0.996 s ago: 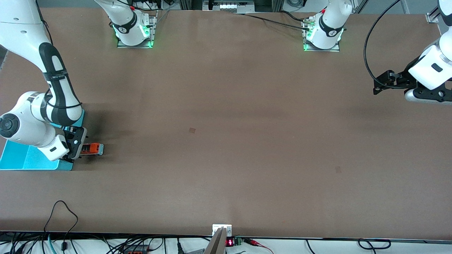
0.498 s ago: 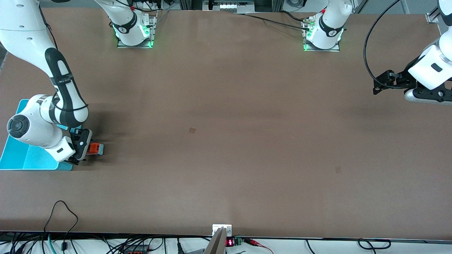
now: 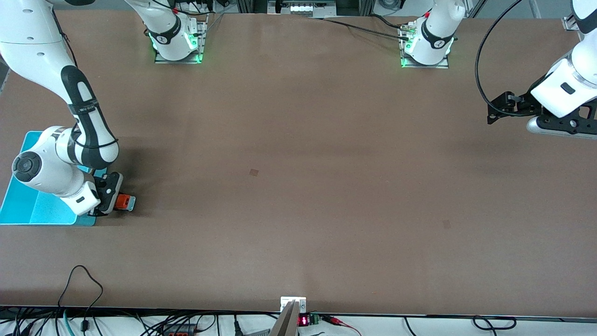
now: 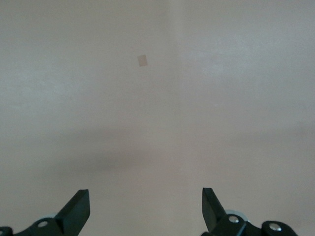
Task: Wind up bus and store in blue box
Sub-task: 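Close the right gripper around the orange bus, then lift the bus with the right gripper and carry it over the box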
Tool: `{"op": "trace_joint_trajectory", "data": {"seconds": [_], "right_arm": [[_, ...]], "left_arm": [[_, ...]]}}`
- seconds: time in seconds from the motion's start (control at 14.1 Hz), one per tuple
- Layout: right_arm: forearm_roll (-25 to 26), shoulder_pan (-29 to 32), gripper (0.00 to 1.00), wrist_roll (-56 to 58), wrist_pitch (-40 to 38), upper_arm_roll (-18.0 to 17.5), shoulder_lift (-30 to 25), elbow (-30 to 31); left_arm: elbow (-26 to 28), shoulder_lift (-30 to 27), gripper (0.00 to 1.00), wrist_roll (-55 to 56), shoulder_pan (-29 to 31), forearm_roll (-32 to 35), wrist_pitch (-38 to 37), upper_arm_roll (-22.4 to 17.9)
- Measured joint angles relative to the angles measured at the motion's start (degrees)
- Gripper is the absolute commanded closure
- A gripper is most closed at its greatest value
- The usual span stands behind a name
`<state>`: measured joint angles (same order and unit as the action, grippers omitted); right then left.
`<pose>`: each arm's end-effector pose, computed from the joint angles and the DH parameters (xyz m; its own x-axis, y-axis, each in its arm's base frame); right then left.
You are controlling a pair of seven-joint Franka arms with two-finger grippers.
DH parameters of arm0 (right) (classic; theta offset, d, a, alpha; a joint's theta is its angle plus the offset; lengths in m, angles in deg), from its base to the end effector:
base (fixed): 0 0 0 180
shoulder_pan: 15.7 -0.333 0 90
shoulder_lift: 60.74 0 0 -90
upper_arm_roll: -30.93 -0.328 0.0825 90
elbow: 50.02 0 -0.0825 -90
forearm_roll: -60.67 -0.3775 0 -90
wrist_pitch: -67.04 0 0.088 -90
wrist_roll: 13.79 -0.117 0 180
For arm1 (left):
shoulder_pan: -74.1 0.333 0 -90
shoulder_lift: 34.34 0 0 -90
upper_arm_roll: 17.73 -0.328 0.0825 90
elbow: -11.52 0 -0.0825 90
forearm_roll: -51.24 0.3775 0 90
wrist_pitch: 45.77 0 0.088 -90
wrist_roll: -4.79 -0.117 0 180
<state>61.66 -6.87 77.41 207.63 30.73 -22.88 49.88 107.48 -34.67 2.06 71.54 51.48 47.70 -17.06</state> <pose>0.6673 -0.1016 0.2048 0.1174 0.9930 -0.0105 0.9919 -0.1167 0.0491 0.5471 -0.0304 0.5863 0.9939 -0.1040 -0.0379 -0.1042 -0.9946 -0.0024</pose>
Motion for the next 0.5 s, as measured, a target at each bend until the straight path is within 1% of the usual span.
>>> {"op": "trace_joint_trajectory", "data": {"seconds": [0.14,0.21,0.5], "right_arm": [[-0.08,0.08,1.0,-1.58,0.34,-0.13,-0.01,-0.03],[-0.09,0.12,1.0,-4.45,0.55,-0.42,-0.05,-0.19],[-0.07,-1.4,1.0,-24.82,0.33,-2.24,-1.55,-2.71]], "left_arm": [[0.0,0.0,0.0,0.0,0.0,0.0,-0.02,0.0],[0.0,0.0,0.0,0.0,0.0,0.0,-0.03,0.0],[0.0,0.0,0.0,0.0,0.0,0.0,-0.07,0.0]]}}
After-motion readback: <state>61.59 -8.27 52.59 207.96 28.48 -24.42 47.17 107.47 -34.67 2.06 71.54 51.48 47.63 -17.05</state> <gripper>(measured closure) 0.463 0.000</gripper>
